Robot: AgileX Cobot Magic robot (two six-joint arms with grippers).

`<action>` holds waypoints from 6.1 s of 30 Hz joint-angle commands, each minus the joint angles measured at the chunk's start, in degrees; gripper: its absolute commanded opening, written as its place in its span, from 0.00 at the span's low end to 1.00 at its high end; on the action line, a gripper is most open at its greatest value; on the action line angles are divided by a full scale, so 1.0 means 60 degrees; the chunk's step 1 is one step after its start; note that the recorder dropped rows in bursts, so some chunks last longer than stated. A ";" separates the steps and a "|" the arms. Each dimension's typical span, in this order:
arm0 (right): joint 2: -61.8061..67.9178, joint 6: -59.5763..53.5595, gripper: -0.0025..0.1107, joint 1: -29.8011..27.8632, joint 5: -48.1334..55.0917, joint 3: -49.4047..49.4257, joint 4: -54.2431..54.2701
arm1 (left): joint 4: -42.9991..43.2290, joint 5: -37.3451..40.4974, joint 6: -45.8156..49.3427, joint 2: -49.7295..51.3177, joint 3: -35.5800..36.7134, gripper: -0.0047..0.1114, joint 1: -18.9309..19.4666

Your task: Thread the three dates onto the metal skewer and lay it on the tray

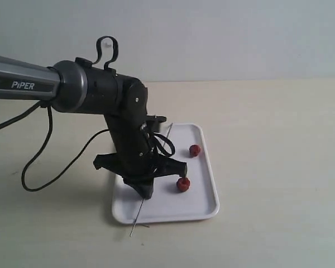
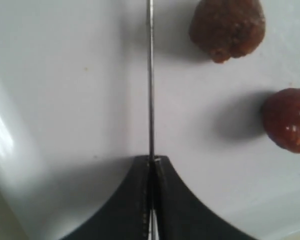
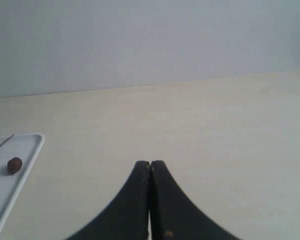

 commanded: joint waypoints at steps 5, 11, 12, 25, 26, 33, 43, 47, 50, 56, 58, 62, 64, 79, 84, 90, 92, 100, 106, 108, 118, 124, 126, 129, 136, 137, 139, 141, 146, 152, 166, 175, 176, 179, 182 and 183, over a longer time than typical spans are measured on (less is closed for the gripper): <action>-0.0065 -0.0050 0.02 -0.0059 -0.0071 0.0038 -0.0043 | 0.0144 0.0117 0.1222 -0.1478 0.0024 0.04 0.1165; -0.0065 -0.0050 0.02 -0.0059 -0.0071 0.0038 -0.0043 | 0.0433 0.1104 0.2756 -0.2609 0.0065 0.04 0.1183; -0.0065 -0.0050 0.02 -0.0059 -0.0071 0.0038 -0.0043 | 0.0483 0.1365 0.2838 -0.2720 0.0167 0.04 0.1183; -0.0065 -0.0050 0.02 -0.0059 -0.0071 0.0038 -0.0043 | 0.1678 -0.0995 0.2679 -0.4441 0.3875 0.04 0.1224; -0.0065 -0.0050 0.02 -0.0059 -0.0071 0.0038 -0.0043 | 0.1678 -0.1066 0.2676 -0.4481 0.3949 0.04 0.1252; -0.0065 -0.0070 0.02 -0.0059 -0.0213 0.0038 -0.0065 | 0.1678 -0.1064 0.2751 -0.4720 0.4033 0.04 0.1252; -0.0065 -0.0052 0.02 -0.0059 -0.2893 0.0038 0.1211 | 0.2572 -0.0732 0.3202 -0.4720 0.3454 0.04 0.1252; -0.0065 0.0702 0.02 -0.0059 -0.3872 0.0038 0.1568 | 0.2447 -0.0677 0.3202 -0.4720 0.3406 0.04 0.1252; -0.0065 0.2056 0.02 -0.0059 -0.4757 0.0038 0.1995 | 0.2429 -0.0694 0.3220 -0.4720 0.3406 0.04 0.1252; 0.0273 0.1496 0.02 -0.0059 -0.4770 -0.0995 0.1786 | 0.2449 -0.0657 0.3240 -0.4720 0.3406 0.04 0.1252; 0.1098 0.1037 0.02 -0.0059 -0.4060 -0.1776 0.1734 | 0.2449 -0.0604 0.3240 -0.4720 0.3406 0.04 0.1252; 0.3429 0.0592 0.02 -0.0059 -0.2845 -0.3316 0.1696 | 0.2449 -0.0124 0.3240 -0.4720 0.3406 0.04 0.1252; 0.4782 0.0433 0.02 -0.0059 -0.2337 -0.4063 0.1696 | 0.2449 0.0035 0.3240 -0.4720 0.3406 0.04 0.1252; 1.5821 -0.6494 0.02 0.0172 0.5089 -1.2129 0.5562 | 0.2432 0.0012 0.3291 -0.4720 0.3406 0.04 0.1252; 1.8145 -0.6515 0.02 0.1278 0.6781 -1.4798 0.4651 | 0.2458 0.0012 0.3504 -0.4720 0.3406 0.04 0.1252; 1.9987 -0.6284 0.14 0.2790 0.7803 -1.6585 0.3906 | 0.2605 0.0072 0.3521 -0.4720 0.3406 0.04 0.1252; 2.0513 -0.6216 0.24 0.3247 0.8363 -1.6998 0.2935 | 0.2821 0.0305 0.3521 -0.4720 0.3406 0.04 0.1252; 2.1013 -0.6772 0.43 0.3378 0.7644 -1.6998 0.3476 | 0.3025 0.0383 0.3468 -0.4720 0.3406 0.04 0.1252; 2.1670 -0.6987 0.43 0.3378 0.7168 -1.6998 0.3501 | 0.3025 0.0333 0.3468 -0.4720 0.3406 0.04 0.1252; 2.1795 -0.6987 0.43 0.3378 0.7049 -1.6998 0.3482 | 0.3008 0.0270 0.3468 -0.4720 0.3406 0.04 0.1252; 2.1926 -0.7482 0.43 0.3378 0.7057 -1.6998 0.3545 | 0.3008 0.0229 0.3468 -0.4720 0.3406 0.04 0.1252; 2.1948 -0.7560 0.51 0.3378 0.6864 -1.6998 0.3765 | 0.3008 0.0229 0.3468 -0.4720 0.3406 0.04 0.1252; 2.1948 -0.7560 0.51 0.3378 0.6821 -1.6998 0.3773 | 0.3008 0.0229 0.3468 -0.4720 0.3406 0.04 0.1252; 2.1991 -0.7647 0.51 0.3378 0.6801 -1.6998 0.3815 | 0.3008 0.0229 0.3468 -0.4720 0.3406 0.04 0.1252; 2.2300 -0.7987 0.51 0.3378 0.6681 -1.6998 0.4178 | 0.3008 0.0159 0.3430 -0.4720 0.3406 0.04 0.1252; 2.2300 -0.7987 0.51 0.3378 0.6681 -1.6998 0.4178 | 0.3008 0.0159 0.3430 -0.4720 0.3406 0.04 0.1252; 2.2299 -0.7963 0.51 0.3378 0.6681 -1.6998 0.4041 | 0.3008 0.0159 0.3430 -0.4720 0.3406 0.04 0.1252; 2.2281 -0.7819 0.51 0.3378 0.6681 -1.6998 0.3931 | 0.3008 0.0159 0.3430 -0.4720 0.3406 0.04 0.1252; 2.2281 -0.7797 0.51 0.3378 0.6720 -1.6998 0.3914 | 0.3008 0.0140 0.3430 -0.4720 0.3406 0.04 0.1252; 2.2281 -0.7797 0.51 0.3378 0.7094 -1.6998 0.3321 | 0.3008 0.0118 0.3430 -0.4720 0.3406 0.04 0.1252; 2.2281 -0.9227 0.51 0.3378 0.7240 -1.6998 0.2932 | 0.3008 0.0078 0.3447 -0.4720 0.3406 0.04 0.1252; 2.2263 -1.1051 0.51 0.3378 0.7240 -1.6998 0.2872 | 0.3027 0.0077 0.3464 -0.4720 0.3406 0.04 0.1252; 2.2263 -1.1051 0.51 0.3378 0.7240 -1.6998 0.2824 | 0.3027 0.0077 0.3464 -0.4720 0.3406 0.04 0.1252; 2.2263 -1.1027 0.51 0.3378 0.7446 -1.6998 0.2732 | 0.3027 0.0077 0.3464 -0.4720 0.3406 0.04 0.1252; 2.2263 -1.0935 0.51 0.3378 0.7728 -1.6998 0.2452 | 0.3027 0.0077 0.3464 -0.4720 0.3406 0.04 0.1252; 2.2263 -1.0862 0.51 0.3378 0.7751 -1.6998 0.2391 | 0.3027 0.0077 0.3464 -0.4720 0.3406 0.04 0.1252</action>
